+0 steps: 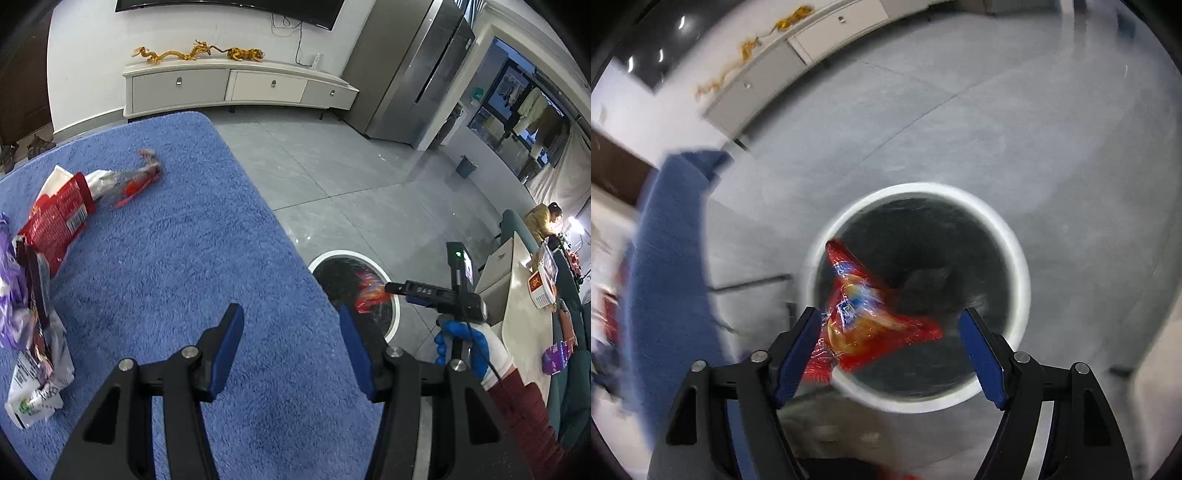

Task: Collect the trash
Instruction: 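Open both grippers to drop the chip bag and bottle into the bin, then move both open grippers back to the trash on the rug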

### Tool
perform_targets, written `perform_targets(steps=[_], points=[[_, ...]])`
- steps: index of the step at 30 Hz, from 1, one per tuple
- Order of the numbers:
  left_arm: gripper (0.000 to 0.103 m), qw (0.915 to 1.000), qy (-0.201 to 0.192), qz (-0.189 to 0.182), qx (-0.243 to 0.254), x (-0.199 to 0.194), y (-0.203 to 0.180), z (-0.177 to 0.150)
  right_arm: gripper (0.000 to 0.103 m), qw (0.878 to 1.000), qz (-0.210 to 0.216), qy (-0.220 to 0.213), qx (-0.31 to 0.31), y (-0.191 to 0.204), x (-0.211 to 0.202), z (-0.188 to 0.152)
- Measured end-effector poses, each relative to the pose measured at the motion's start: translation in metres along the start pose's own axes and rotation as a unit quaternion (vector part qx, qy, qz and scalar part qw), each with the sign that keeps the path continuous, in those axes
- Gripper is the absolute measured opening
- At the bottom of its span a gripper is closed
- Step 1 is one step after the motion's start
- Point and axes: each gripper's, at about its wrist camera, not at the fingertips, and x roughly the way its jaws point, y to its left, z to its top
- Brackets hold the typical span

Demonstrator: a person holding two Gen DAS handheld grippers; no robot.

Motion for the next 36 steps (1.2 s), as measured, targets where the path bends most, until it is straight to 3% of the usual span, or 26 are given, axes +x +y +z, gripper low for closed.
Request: perform_targets(steps=[2,5,8,12,18,24,30,36], points=[[0.052,1.0,0.001,-0.001,0.001,0.0,0.002,-0.004,0.076,0.996,-0.082,0.013,-0.042,0.007,0.003,0.001],[0.052,1.0,0.001,0.002,0.004,0.001,0.004,-0.008,0.076,0.998,-0.048,0.024,-0.043,0.008,0.002,0.0],[0.052,1.0,-0.002,0.005,0.003,-0.002,0.007,-0.011,0.076,0.996,-0.066,0.018,-0.056,0.009,-0.002,-0.003],[0.052,0.9996,-0.016,0.024,0.002,-0.009,0.016,-0.014,0.076,0.997,-0.044,-0.01,-0.066,0.024,-0.02,-0.003],[0.052,0.9981,-0.041,0.041,-0.018,-0.03,0.042,-0.023,0.076,0.989,0.026,-0.059,-0.134,0.094,-0.056,-0.007],[0.052,0.993,-0.069,0.084,-0.046,-0.068,0.09,-0.045,0.075,0.964,0.116,-0.081,-0.224,0.185,-0.087,-0.036],[0.052,0.9832,-0.071,0.126,-0.11,-0.092,0.156,-0.067,0.064,0.939,0.193,-0.044,-0.282,0.272,-0.09,-0.074],[0.052,0.9772,-0.07,0.132,-0.15,-0.098,0.196,-0.084,0.06,0.918,0.244,0.008,-0.314,0.347,-0.068,-0.112]])
